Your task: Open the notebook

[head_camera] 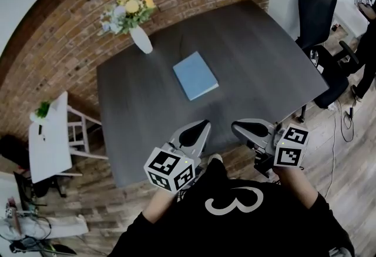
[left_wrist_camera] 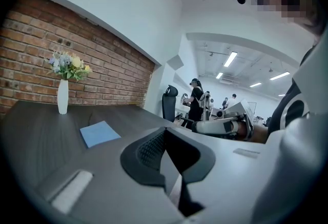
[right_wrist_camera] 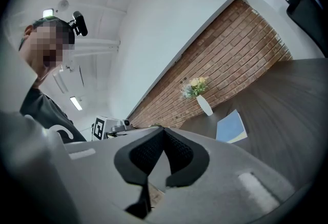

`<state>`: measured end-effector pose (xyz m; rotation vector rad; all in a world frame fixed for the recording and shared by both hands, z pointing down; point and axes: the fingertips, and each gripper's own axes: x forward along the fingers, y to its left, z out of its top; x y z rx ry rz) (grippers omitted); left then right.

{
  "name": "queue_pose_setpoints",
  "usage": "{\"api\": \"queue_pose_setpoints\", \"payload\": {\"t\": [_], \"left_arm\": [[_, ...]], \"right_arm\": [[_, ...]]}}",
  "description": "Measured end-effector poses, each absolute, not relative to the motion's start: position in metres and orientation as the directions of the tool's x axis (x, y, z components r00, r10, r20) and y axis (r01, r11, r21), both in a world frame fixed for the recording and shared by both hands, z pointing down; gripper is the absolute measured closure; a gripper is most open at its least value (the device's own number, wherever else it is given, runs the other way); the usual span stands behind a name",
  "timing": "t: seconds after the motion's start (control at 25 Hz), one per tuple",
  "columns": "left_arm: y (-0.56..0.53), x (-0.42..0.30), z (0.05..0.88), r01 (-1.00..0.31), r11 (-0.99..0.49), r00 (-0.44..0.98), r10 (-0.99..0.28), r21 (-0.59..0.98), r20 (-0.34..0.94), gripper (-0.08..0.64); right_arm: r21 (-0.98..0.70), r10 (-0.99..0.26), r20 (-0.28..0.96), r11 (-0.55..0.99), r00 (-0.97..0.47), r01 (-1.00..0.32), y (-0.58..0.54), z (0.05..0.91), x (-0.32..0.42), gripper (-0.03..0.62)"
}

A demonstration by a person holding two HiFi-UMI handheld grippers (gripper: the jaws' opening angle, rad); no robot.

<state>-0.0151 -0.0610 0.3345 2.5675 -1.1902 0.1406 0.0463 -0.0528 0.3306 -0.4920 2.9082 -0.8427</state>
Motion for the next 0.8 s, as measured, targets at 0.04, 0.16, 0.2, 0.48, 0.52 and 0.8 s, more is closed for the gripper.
{"api": "queue_pose_setpoints", "payload": {"t": [0.04,0.16,0.2,0.48,0.52,0.8], "left_arm": [[-0.070,-0.018,0.338,-0.761,-0.605,0.648,-0.728,0.235,0.222,0.549],[-0.101,-0.029,0.348,-0.770,-0.596,0.637,-0.730,0.225,0.248,0.549],[-0.112,-0.032,0.352,-0.775,-0.592,0.632,-0.731,0.222,0.256,0.549],[-0.190,-0.053,0.391,-0.799,-0.574,0.599,-0.725,0.181,0.340,0.449],[-0.198,-0.054,0.397,-0.801,-0.573,0.594,-0.724,0.172,0.351,0.442],[-0.238,-0.046,0.449,-0.804,-0.580,0.566,-0.682,0.129,0.463,0.371]], "right_arm": [[-0.537,-0.327,0.025,0.793,-0.945,-0.288,-0.061,0.333,0.044,0.591],[-0.556,-0.339,0.047,0.772,-0.940,-0.307,-0.090,0.340,0.037,0.591],[-0.563,-0.344,0.055,0.764,-0.937,-0.314,-0.100,0.343,0.035,0.591],[-0.606,-0.383,0.115,0.704,-0.917,-0.370,-0.169,0.369,0.023,0.591],[-0.613,-0.385,0.127,0.694,-0.914,-0.378,-0.175,0.374,0.023,0.591],[-0.656,-0.406,0.162,0.636,-0.899,-0.406,-0.206,0.401,0.032,0.591]]}}
